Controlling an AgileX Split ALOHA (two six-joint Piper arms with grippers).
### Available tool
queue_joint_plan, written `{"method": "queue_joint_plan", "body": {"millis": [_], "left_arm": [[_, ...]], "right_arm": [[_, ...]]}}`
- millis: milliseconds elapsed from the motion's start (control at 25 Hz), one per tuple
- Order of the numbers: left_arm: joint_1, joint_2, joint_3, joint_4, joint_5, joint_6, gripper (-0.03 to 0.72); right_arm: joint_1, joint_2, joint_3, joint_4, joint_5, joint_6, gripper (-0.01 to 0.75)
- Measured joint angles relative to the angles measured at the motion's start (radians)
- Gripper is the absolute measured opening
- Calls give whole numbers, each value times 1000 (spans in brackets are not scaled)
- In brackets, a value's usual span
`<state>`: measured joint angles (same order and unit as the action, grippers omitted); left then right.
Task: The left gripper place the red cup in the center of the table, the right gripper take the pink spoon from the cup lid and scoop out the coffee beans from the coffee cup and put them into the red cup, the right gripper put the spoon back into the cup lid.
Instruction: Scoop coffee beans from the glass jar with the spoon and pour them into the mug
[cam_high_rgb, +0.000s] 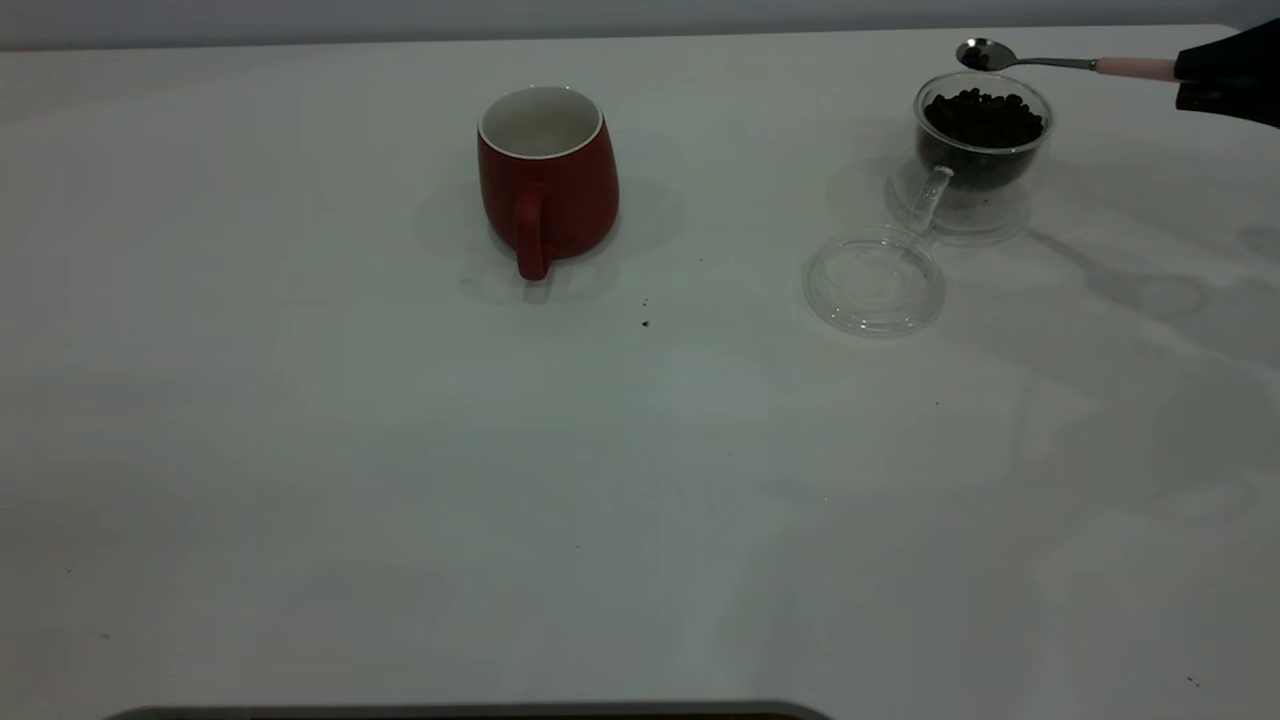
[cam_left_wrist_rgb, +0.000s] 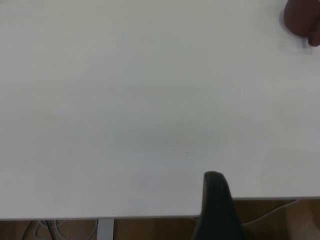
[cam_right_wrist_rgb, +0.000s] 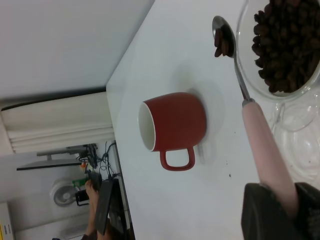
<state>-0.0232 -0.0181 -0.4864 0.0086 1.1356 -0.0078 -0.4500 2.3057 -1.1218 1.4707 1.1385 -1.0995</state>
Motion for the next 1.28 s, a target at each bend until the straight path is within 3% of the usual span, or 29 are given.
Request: {"method": "queue_joint_plan", "body": {"millis": [200,360,960,1280], "left_arm": [[0,0,0,0,0,0,569],[0,0,0,0,0,0,569],[0,0,0,0,0,0,569],[0,0,0,0,0,0,569]], "right_arm": [[7,0,0,7,0,-2,110],[54,0,0,34,0,13,110],[358,0,0,281,-2,16,110],[492,0,0,299,-81,43,110]]}}
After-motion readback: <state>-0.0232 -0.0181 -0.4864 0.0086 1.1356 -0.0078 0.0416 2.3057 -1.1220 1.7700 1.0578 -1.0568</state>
